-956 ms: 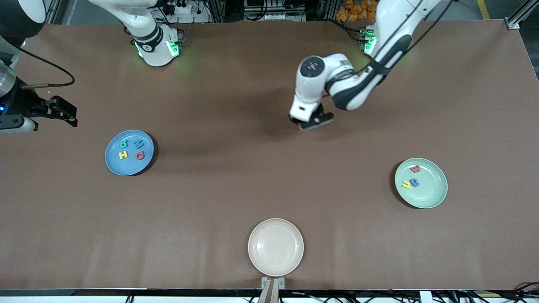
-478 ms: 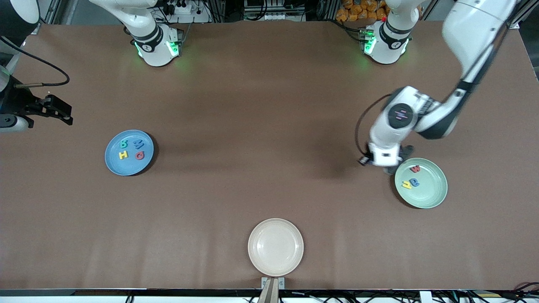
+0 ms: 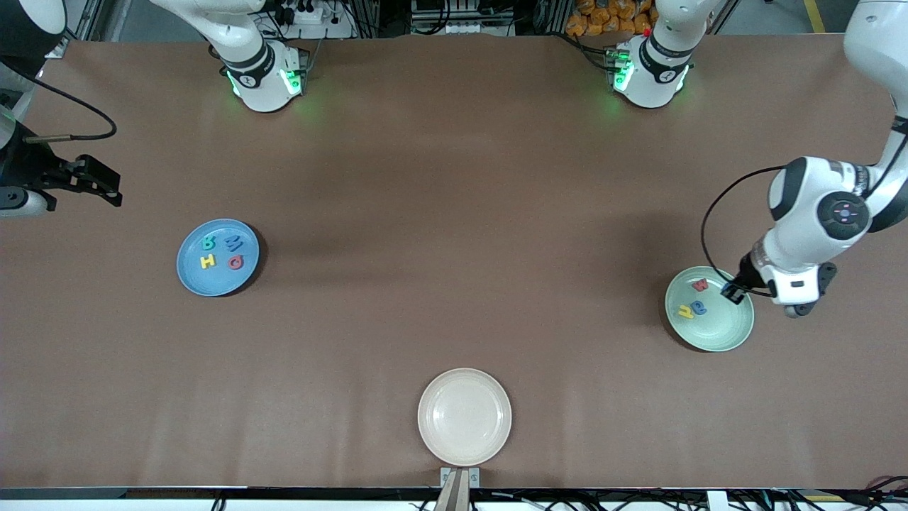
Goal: Sort uppercase to blue plate, lowercase to green plate
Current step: 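Carry the blue E to the green plate while the right gripper withdraws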
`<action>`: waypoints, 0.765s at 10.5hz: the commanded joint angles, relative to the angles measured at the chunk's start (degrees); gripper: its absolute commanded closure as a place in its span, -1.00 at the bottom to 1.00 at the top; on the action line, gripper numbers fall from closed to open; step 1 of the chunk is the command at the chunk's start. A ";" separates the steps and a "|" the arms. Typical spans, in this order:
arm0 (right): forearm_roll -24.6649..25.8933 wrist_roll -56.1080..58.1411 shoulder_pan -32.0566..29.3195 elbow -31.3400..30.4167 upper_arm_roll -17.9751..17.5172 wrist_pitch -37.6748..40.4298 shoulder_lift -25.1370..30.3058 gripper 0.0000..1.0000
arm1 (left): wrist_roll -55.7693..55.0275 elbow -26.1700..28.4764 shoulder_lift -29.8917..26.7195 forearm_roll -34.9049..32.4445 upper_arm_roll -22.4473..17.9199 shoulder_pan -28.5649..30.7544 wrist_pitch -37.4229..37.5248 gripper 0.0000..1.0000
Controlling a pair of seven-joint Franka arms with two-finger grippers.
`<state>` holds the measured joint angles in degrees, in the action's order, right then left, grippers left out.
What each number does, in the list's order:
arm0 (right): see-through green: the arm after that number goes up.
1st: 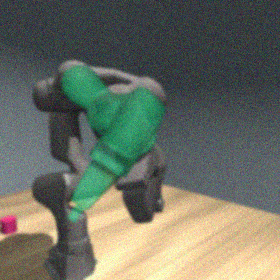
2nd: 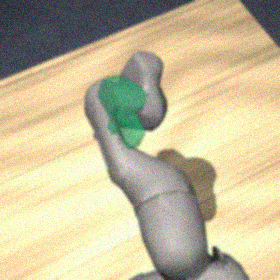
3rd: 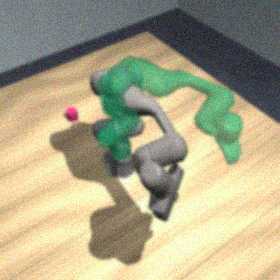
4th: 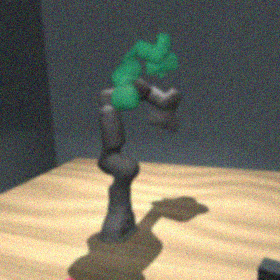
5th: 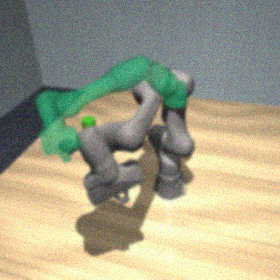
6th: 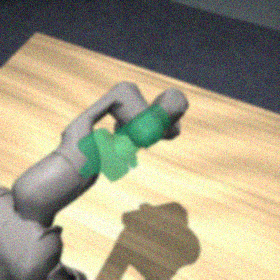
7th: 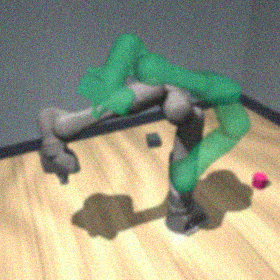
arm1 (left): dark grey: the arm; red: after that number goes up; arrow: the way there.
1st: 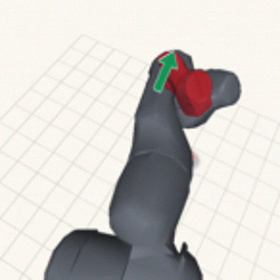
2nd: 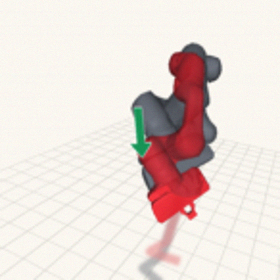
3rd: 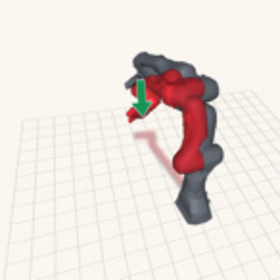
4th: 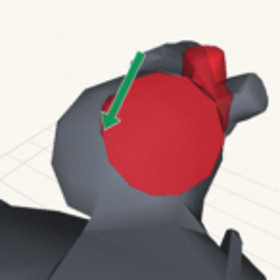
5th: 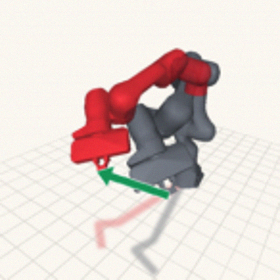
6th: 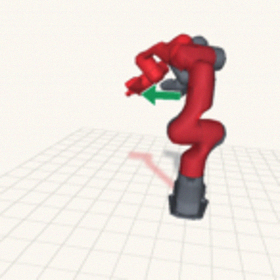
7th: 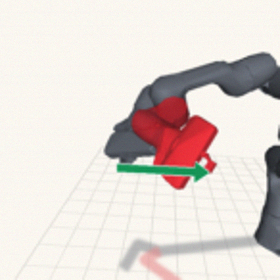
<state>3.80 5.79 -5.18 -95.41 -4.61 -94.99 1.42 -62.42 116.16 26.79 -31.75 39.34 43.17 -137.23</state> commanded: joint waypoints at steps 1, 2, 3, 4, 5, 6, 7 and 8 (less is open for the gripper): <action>0.07 -0.61 0.07 -1.62 -0.48 0.34 2.09 -1.00 | 3.44 -1.28 0.80 -1.21 0.91 2.70 1.09 -0.11; 0.07 -0.61 1.47 -1.53 0.30 0.42 2.09 -1.00 | 3.19 -1.46 1.50 -1.21 0.82 2.44 1.09 -0.22; 0.07 -0.61 4.01 -1.62 3.18 0.42 2.09 -1.00 | 3.10 -1.46 1.68 -1.21 0.82 2.09 1.09 -0.16; 0.07 -0.61 5.25 -1.62 4.43 0.42 2.09 -1.00 | 2.92 -1.46 1.68 -1.21 0.91 1.83 1.09 -0.61; 0.07 -0.52 5.18 -1.62 4.44 0.42 2.01 -1.00 | 3.01 -1.46 2.12 -1.30 0.82 1.48 1.00 -1.00; 0.07 -0.61 5.18 -1.62 4.44 0.42 2.09 -1.00 | 2.92 -1.46 2.21 -1.30 0.82 1.13 1.08 -1.00; 0.07 -0.61 5.35 -1.62 4.44 0.42 2.01 -1.00 | 3.01 -1.46 2.04 -1.47 0.91 0.69 1.09 -1.00; 0.07 -0.61 5.44 -1.62 4.44 0.42 2.01 -1.00 | 3.01 -1.46 1.78 -1.48 1.08 -0.01 2.22 -1.00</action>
<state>3.79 5.79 -0.62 -95.57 -0.79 -94.76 1.75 -59.44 115.61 28.58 -31.75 39.99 44.01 -136.99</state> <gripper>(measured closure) 0.000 0.018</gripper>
